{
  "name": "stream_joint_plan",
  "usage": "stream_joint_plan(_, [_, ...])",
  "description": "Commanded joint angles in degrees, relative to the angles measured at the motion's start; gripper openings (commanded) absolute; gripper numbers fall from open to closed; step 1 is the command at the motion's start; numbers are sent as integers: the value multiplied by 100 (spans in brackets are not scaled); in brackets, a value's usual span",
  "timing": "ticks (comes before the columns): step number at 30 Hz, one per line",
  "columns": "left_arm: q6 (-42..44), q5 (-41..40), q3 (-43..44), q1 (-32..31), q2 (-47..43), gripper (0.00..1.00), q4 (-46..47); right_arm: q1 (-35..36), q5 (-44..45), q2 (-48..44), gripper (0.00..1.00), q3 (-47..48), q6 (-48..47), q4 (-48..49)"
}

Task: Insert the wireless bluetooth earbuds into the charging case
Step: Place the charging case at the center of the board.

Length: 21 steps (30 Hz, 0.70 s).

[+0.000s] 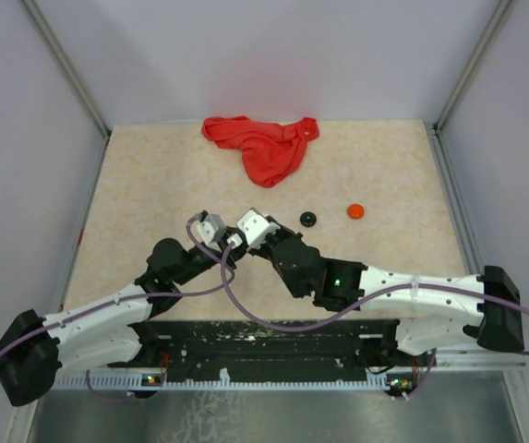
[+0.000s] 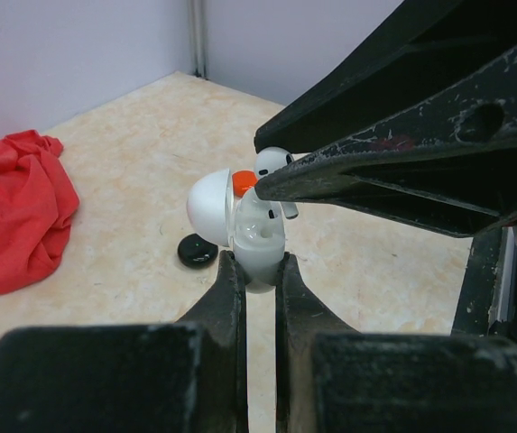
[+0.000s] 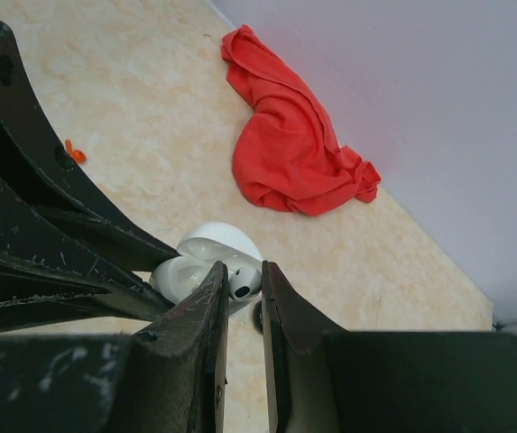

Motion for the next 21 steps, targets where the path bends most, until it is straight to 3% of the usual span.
stream_joint_plan(1, [-100,70,209,-53,-37,1,62,84,103,-155,13,8,-36,462])
stream_joint_plan(21, [-367,178,356,-148,30,1,-11,88,-101,-235,12,-346,-255,1028])
